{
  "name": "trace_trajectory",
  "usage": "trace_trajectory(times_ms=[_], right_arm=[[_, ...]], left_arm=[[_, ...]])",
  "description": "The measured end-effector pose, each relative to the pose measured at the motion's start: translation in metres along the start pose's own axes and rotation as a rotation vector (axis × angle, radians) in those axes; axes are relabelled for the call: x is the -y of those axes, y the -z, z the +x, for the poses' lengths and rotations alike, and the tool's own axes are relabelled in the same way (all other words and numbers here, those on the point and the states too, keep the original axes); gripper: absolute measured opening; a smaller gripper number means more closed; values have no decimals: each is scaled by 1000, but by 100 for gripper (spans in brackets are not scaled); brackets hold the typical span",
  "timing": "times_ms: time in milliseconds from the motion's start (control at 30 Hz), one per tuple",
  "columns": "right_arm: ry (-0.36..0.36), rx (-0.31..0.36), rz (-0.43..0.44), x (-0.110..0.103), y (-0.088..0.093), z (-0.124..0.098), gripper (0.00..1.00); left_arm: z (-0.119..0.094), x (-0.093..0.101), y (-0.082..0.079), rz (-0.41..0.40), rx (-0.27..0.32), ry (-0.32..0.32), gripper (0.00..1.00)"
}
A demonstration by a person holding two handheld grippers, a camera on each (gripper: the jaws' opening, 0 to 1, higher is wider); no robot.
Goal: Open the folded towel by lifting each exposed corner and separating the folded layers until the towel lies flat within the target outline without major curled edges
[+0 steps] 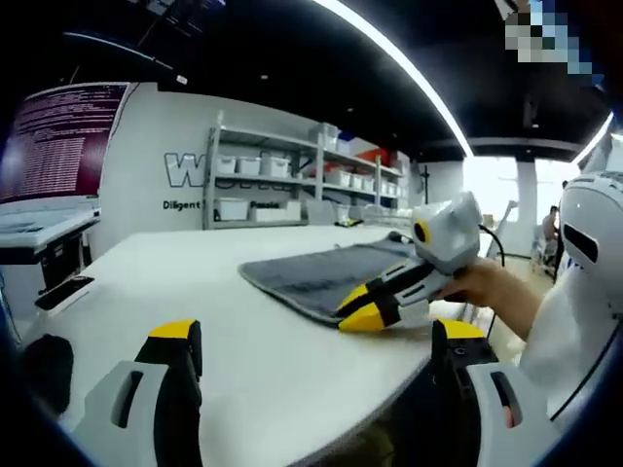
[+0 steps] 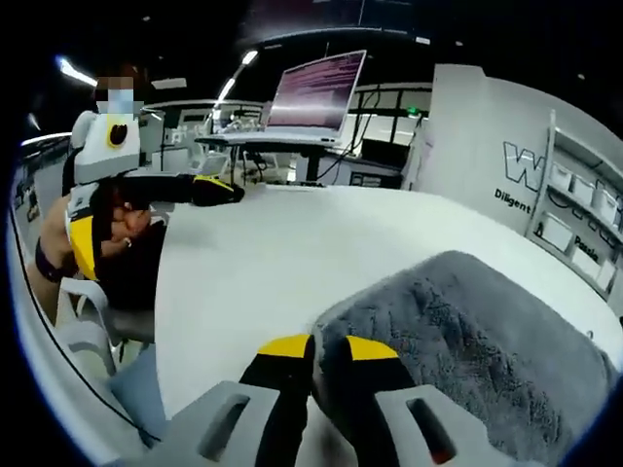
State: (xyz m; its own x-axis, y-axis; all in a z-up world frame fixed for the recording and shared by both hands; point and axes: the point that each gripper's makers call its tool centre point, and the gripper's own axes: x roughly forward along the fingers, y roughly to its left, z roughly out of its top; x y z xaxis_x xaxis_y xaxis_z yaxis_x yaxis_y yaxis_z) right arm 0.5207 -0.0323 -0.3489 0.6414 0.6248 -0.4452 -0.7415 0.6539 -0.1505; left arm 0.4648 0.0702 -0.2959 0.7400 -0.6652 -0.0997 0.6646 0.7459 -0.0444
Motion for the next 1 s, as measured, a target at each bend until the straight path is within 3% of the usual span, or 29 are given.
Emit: trace_trajectory(times_ms=[167,200,233,433,533,700,1000], right_arm=[[-21,-23,-24,-1,-9,15,1],[-35,-21,-30,-4,-13,18,0],[-96,-28,-4,-16,-14,23,0],[-80,-47,-76,-22,-22,38,0],[-73,-33,-38,-22,-25,38,0],[-93,-47,-49,-32,-28,50,0],[-225,-43,-117,-84,-54,85,0]], left_arm=[[-10,-4,7,8,-21,2,97],[-13,-5,10,14,-34,-1,98],[-15,-6,11,17,-39,0,98],[-26,-12,18,12,-62,-1,99],[-30,-15,18,6,-55,-6,99],[-32,-18,17,11,-55,-6,99],[-46,-25,22,21,-76,-31,99]])
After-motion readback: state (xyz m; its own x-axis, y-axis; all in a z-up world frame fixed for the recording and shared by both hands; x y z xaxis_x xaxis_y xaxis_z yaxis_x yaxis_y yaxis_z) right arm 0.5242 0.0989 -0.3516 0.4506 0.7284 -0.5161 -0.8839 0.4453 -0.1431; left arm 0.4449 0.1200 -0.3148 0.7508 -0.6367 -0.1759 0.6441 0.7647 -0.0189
